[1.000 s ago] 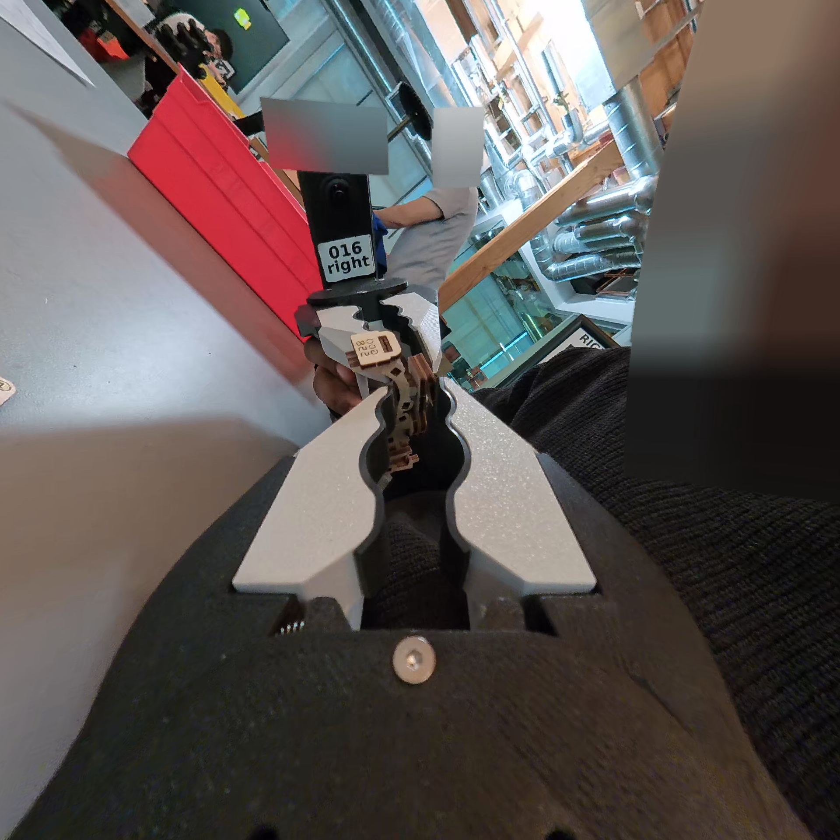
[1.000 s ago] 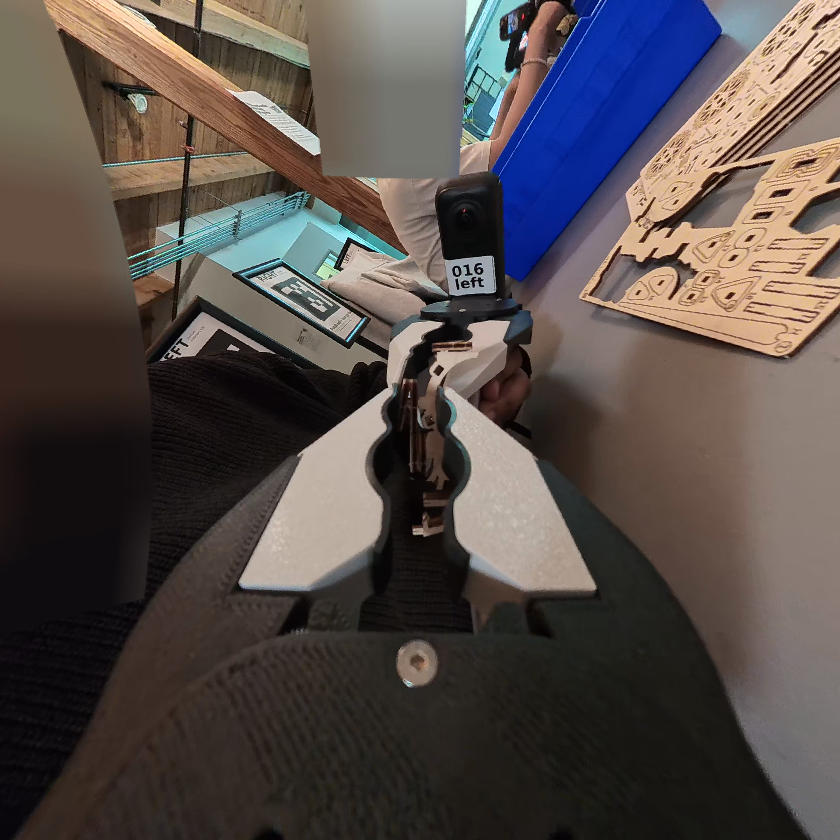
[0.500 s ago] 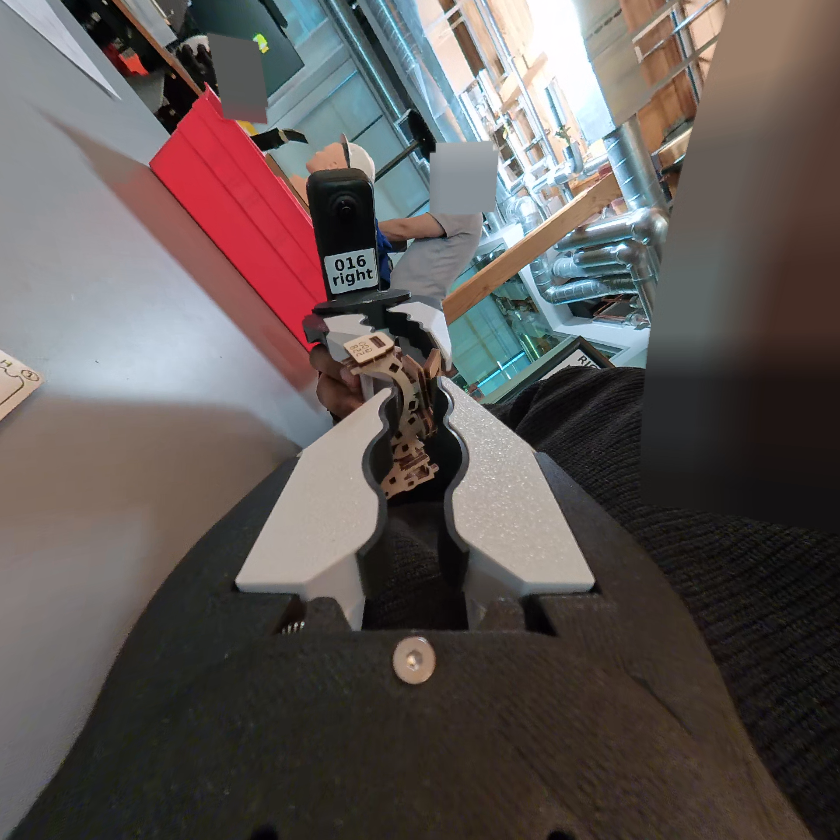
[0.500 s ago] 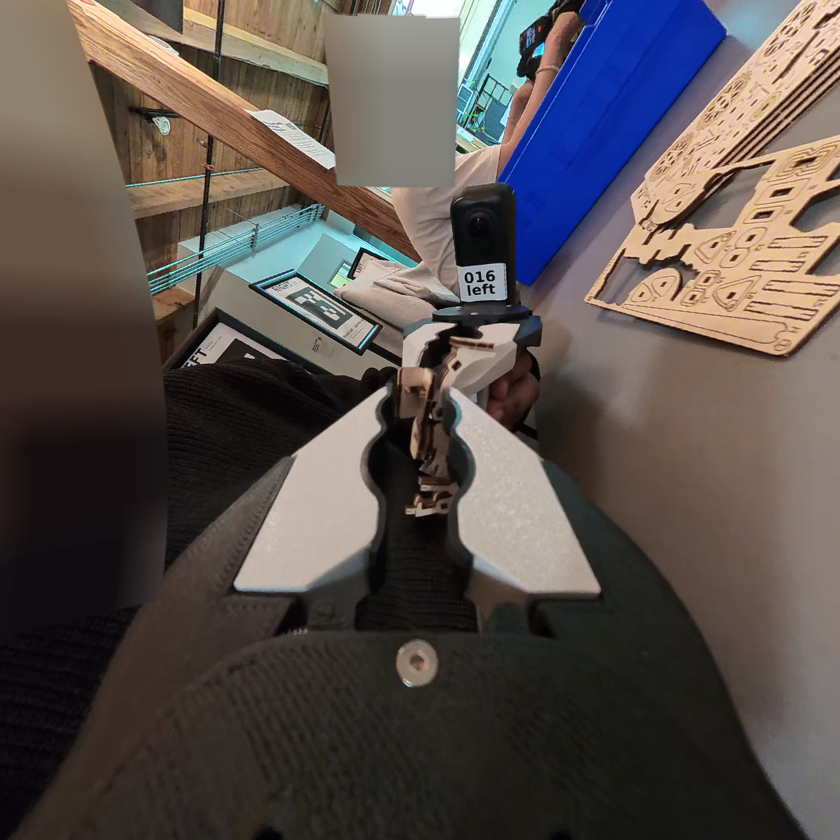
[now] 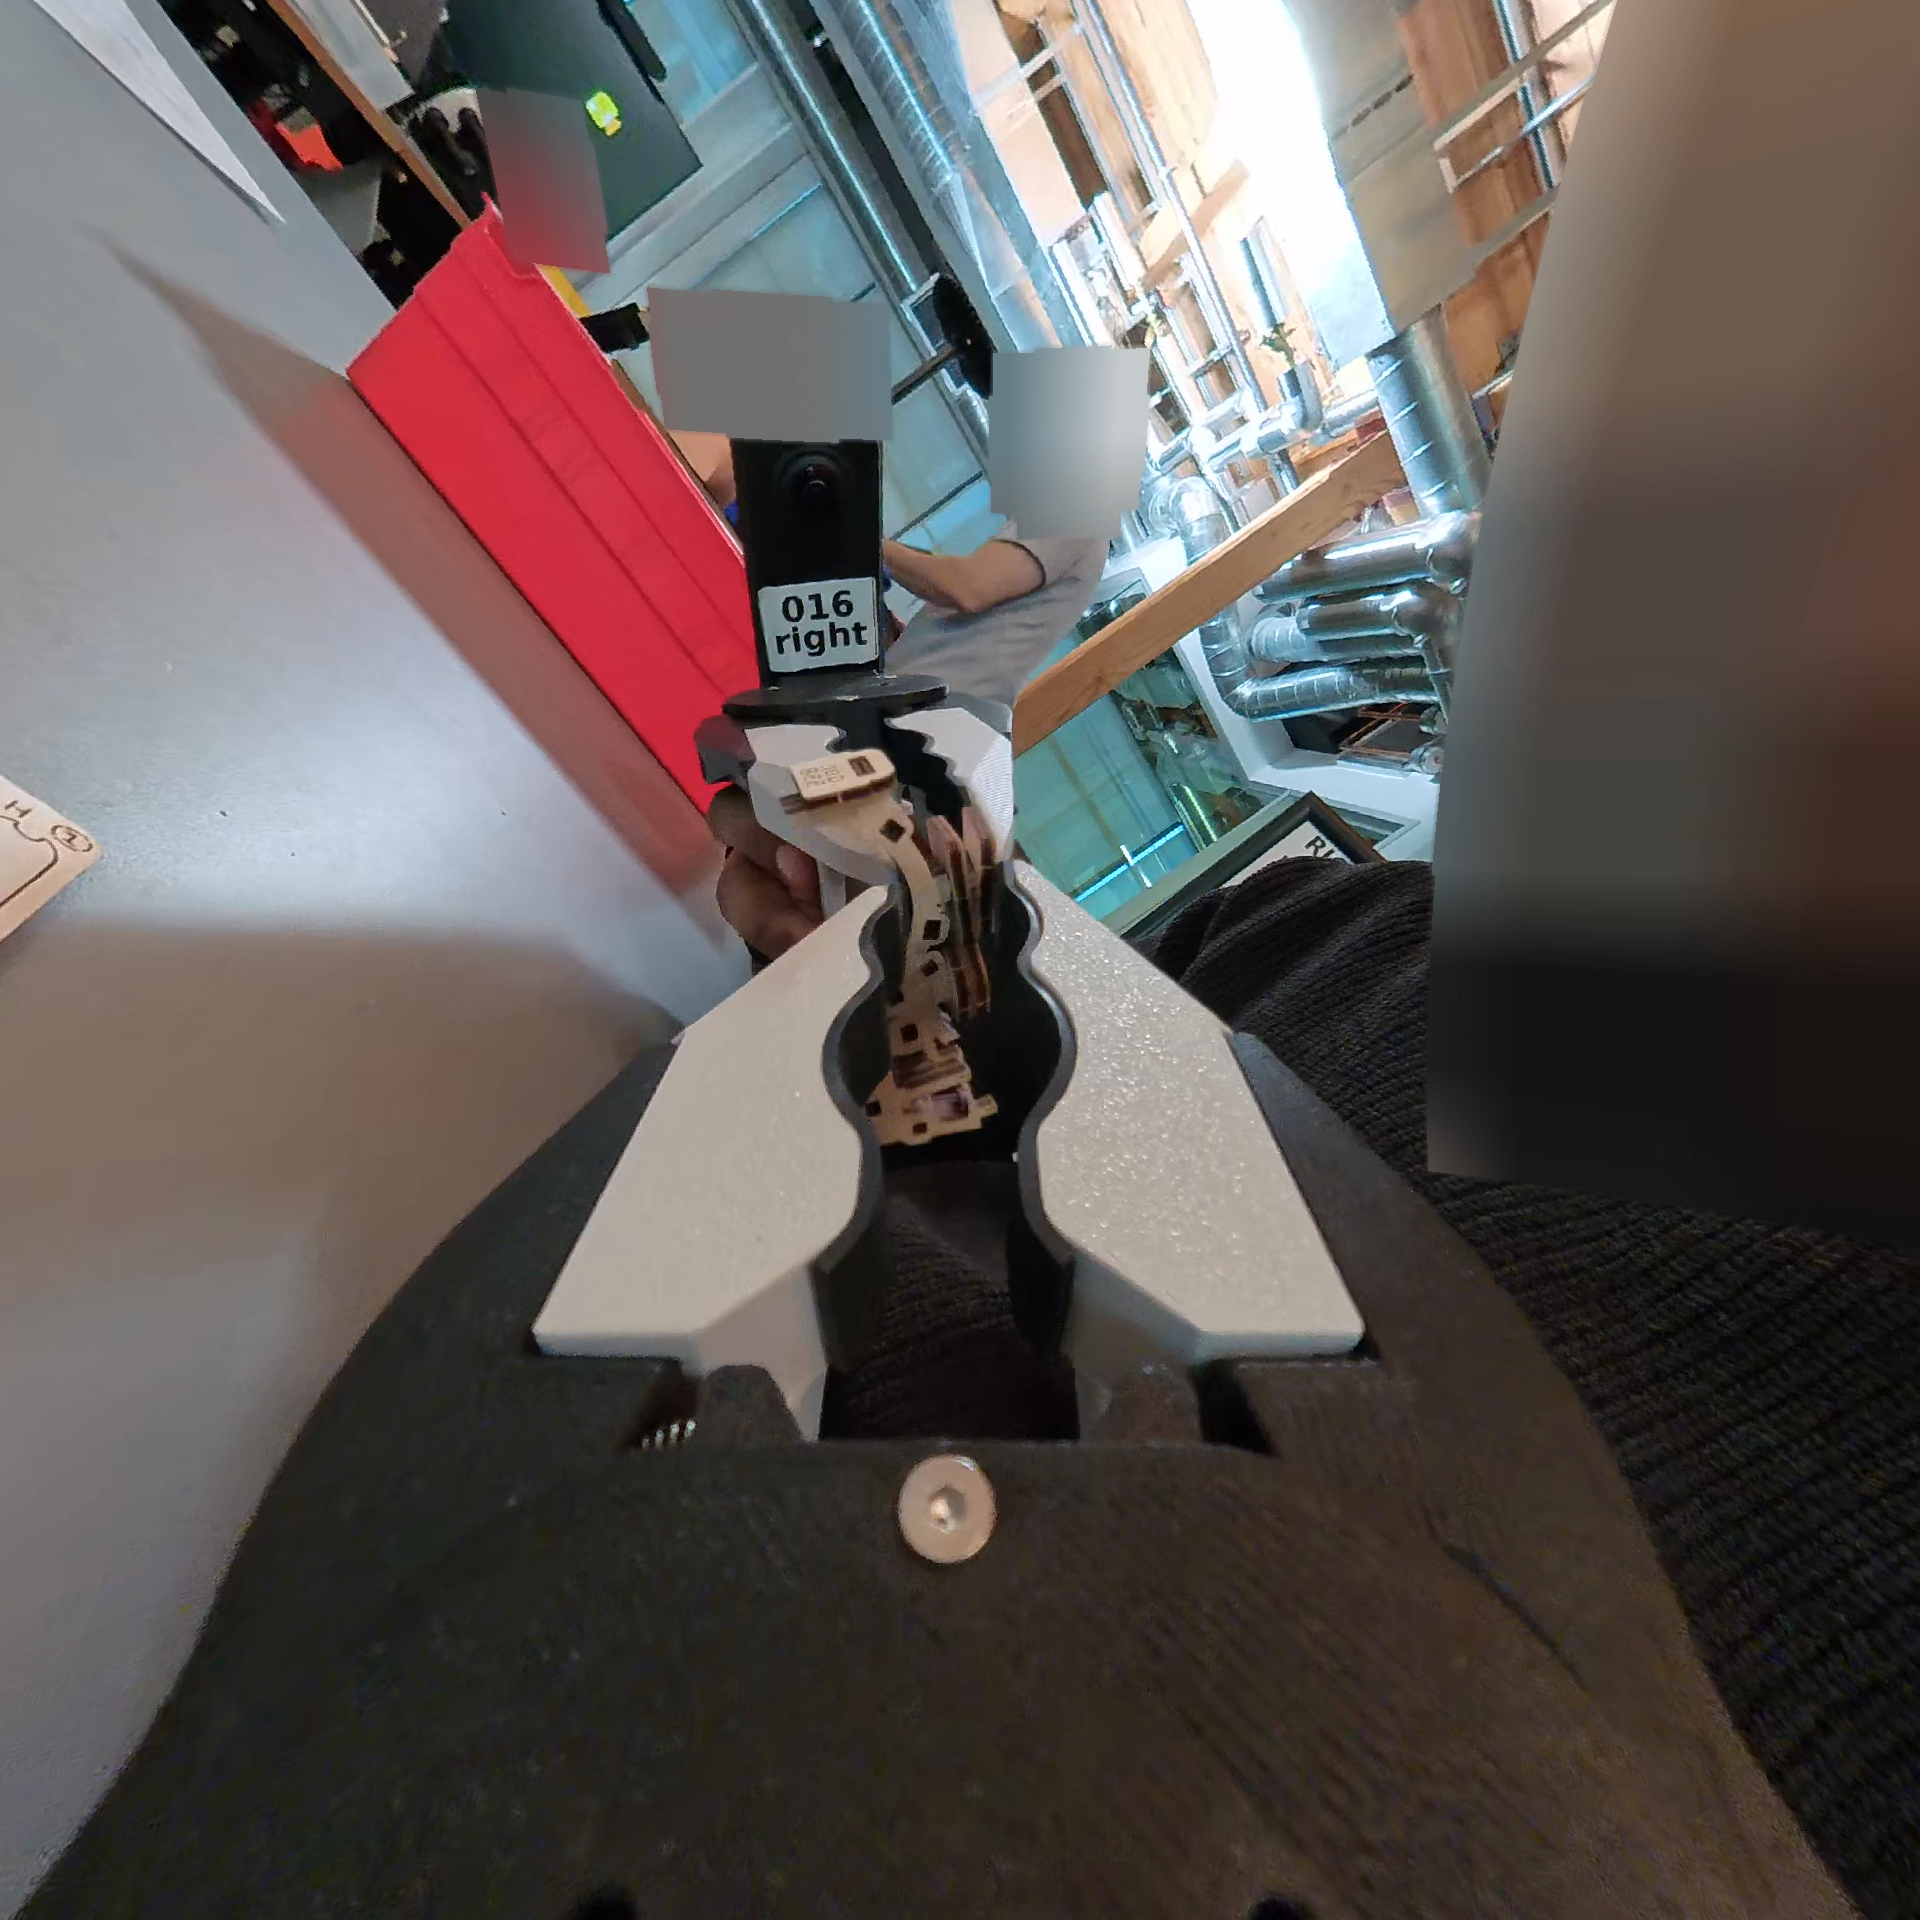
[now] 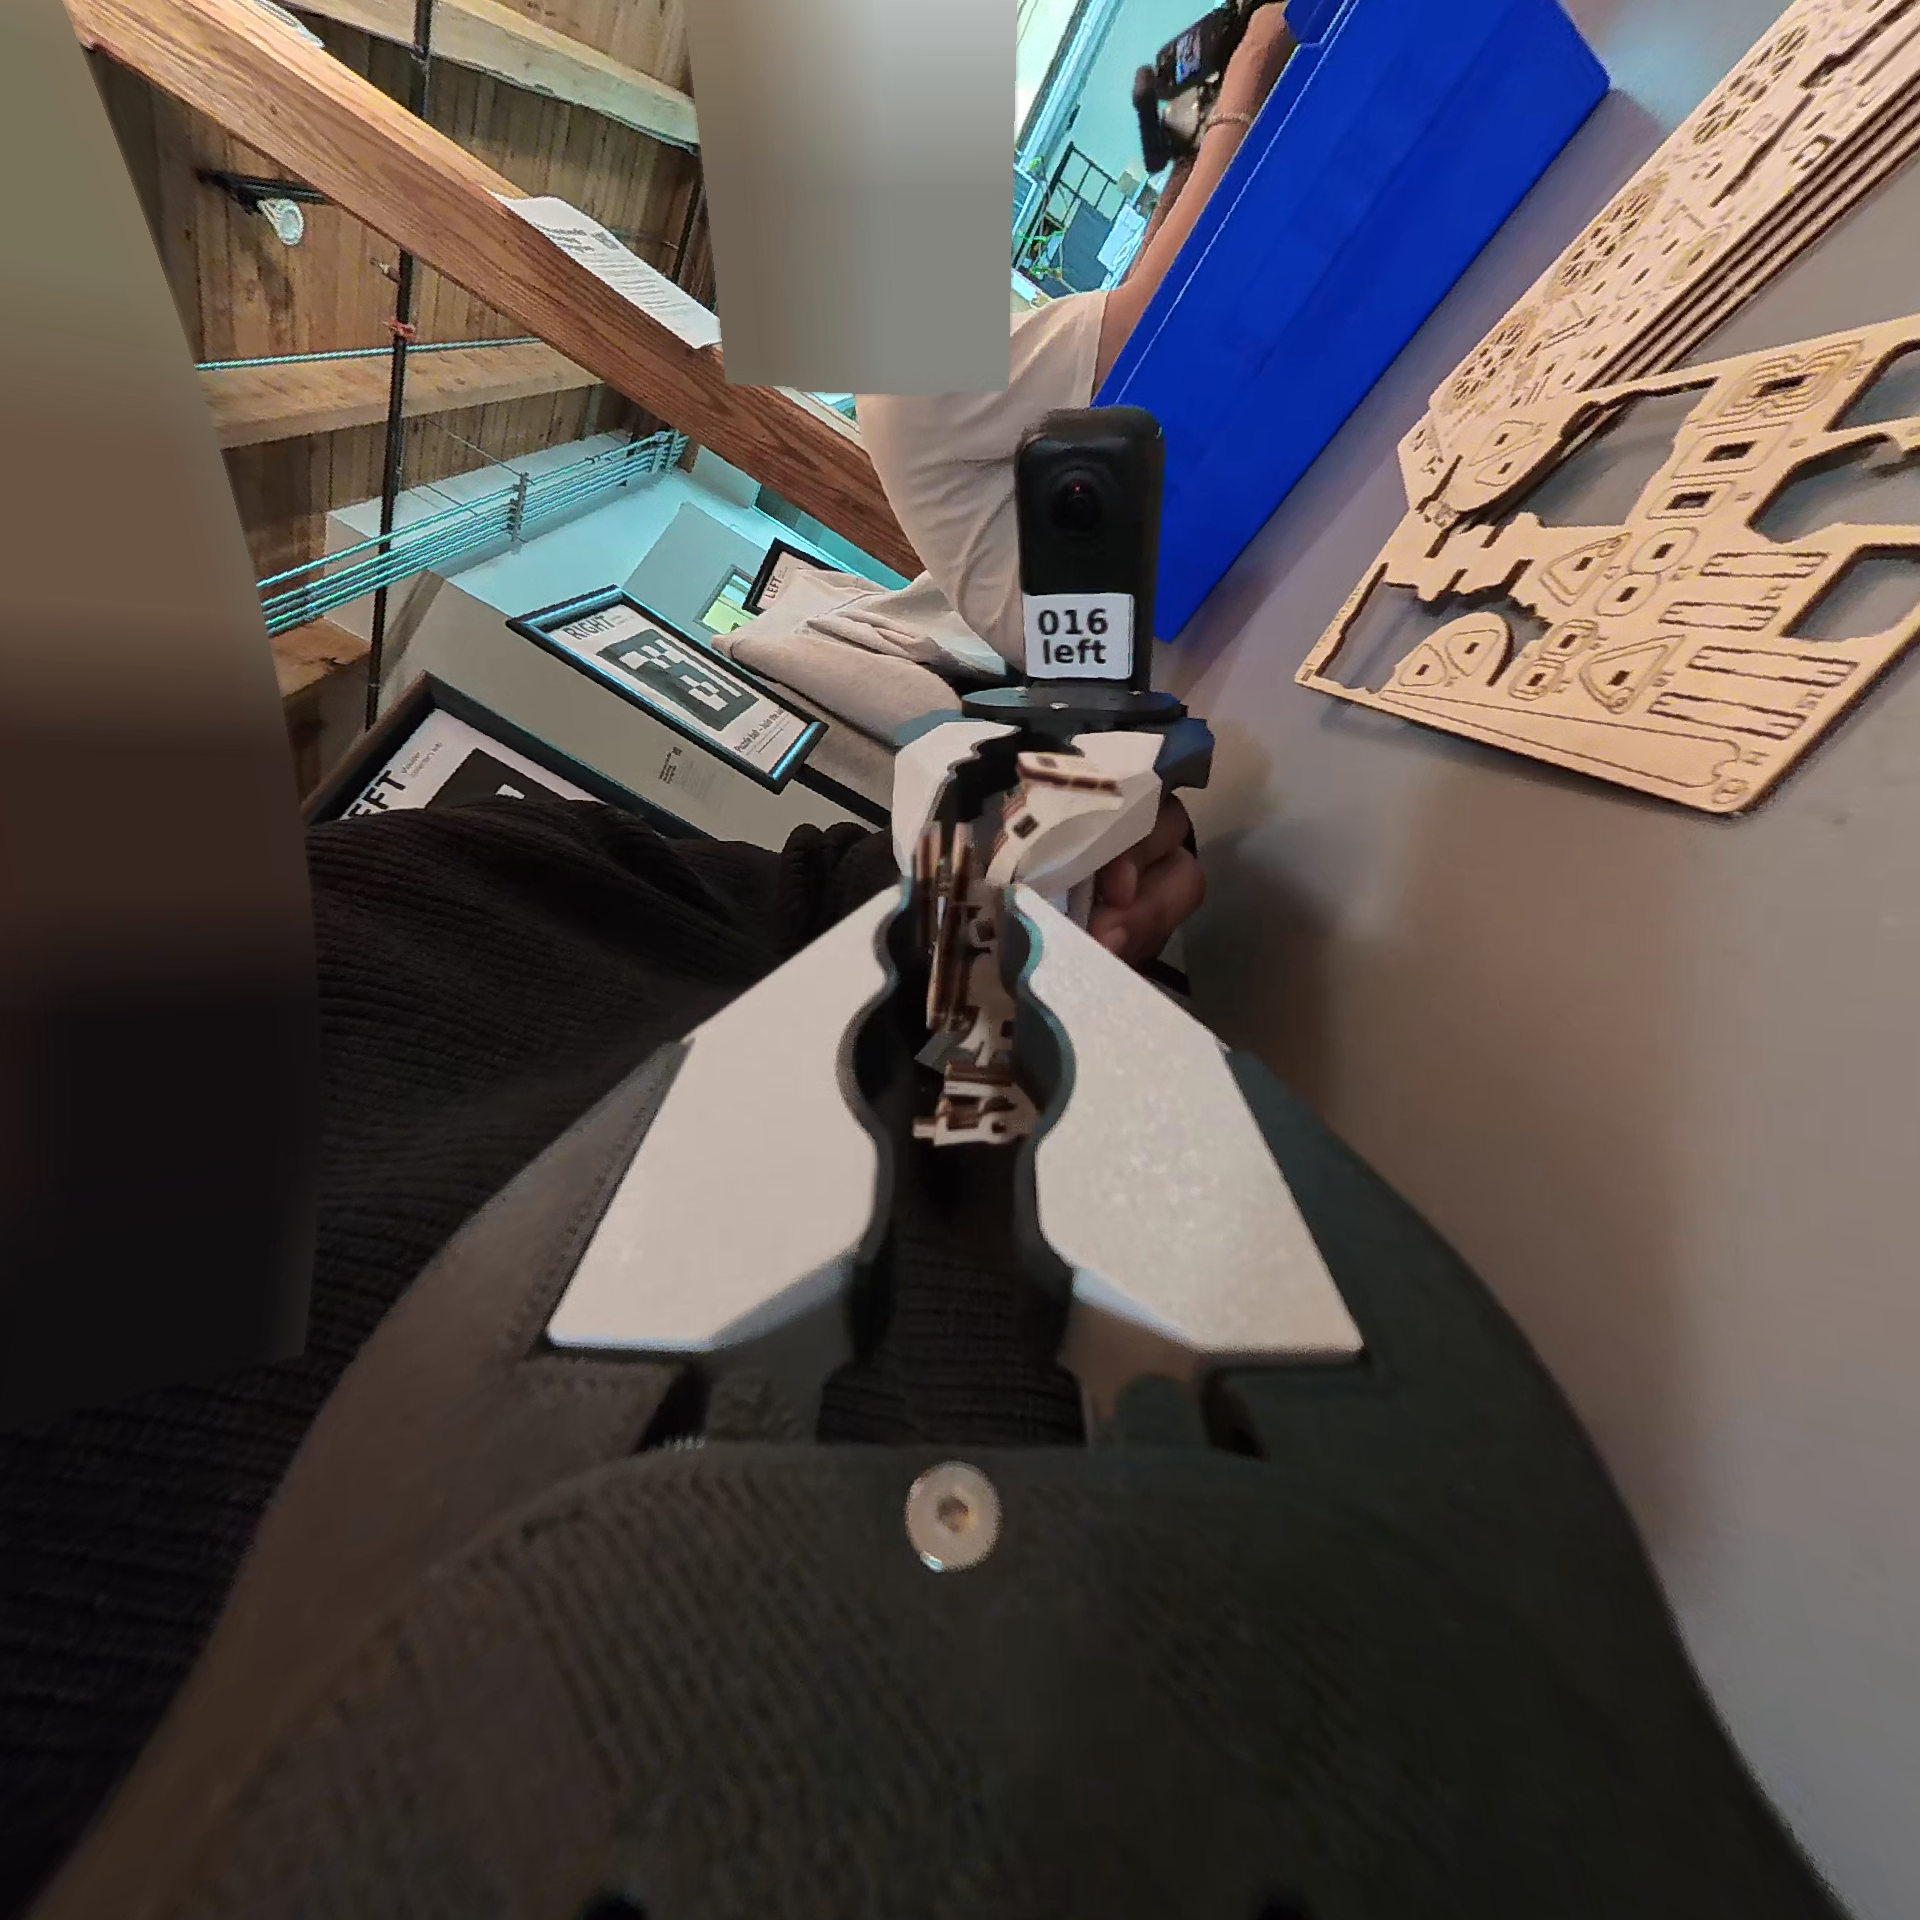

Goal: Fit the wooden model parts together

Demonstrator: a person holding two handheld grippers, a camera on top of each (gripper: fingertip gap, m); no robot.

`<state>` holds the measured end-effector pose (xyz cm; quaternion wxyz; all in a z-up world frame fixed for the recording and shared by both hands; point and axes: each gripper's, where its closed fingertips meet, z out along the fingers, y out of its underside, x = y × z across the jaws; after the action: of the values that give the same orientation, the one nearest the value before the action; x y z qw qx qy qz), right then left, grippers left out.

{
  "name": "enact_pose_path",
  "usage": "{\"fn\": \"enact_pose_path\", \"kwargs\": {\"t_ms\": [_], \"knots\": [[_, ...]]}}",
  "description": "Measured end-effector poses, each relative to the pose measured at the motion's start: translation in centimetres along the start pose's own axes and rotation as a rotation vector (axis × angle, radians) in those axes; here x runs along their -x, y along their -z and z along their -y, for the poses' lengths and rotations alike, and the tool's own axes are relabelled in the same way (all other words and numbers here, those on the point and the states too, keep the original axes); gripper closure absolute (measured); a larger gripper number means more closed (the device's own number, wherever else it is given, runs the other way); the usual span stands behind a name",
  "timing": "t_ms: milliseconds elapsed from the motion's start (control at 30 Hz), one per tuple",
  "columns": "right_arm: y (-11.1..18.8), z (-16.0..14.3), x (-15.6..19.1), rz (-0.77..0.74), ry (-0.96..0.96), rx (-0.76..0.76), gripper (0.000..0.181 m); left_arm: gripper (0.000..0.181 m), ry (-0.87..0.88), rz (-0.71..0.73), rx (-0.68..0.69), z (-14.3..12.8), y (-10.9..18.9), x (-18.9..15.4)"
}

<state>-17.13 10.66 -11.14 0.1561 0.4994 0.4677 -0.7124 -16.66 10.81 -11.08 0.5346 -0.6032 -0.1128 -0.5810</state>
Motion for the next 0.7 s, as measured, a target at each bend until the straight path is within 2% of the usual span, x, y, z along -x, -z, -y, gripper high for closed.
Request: {"fn": "enact_pose_path", "kwargs": {"t_ms": [133, 200, 700], "knots": [[0.0, 0.01, -0.16, -0.016, 0.009, 0.002, 0.168, 0.165, 0.032, -0.008, -0.009, 0.04, 0.03, 0.12], [0.04, 0.08, -0.1, -0.015, 0.013, -0.002, 0.175, 0.165, 0.034, 0.003, -0.015, 0.15, 0.08, 0.3], [0.05, 0.31, 0.19, 0.008, 0.007, -0.023, 0.169, 0.167, 0.004, -0.005, -0.02, 0.14, 0.16, 0.06]]}}
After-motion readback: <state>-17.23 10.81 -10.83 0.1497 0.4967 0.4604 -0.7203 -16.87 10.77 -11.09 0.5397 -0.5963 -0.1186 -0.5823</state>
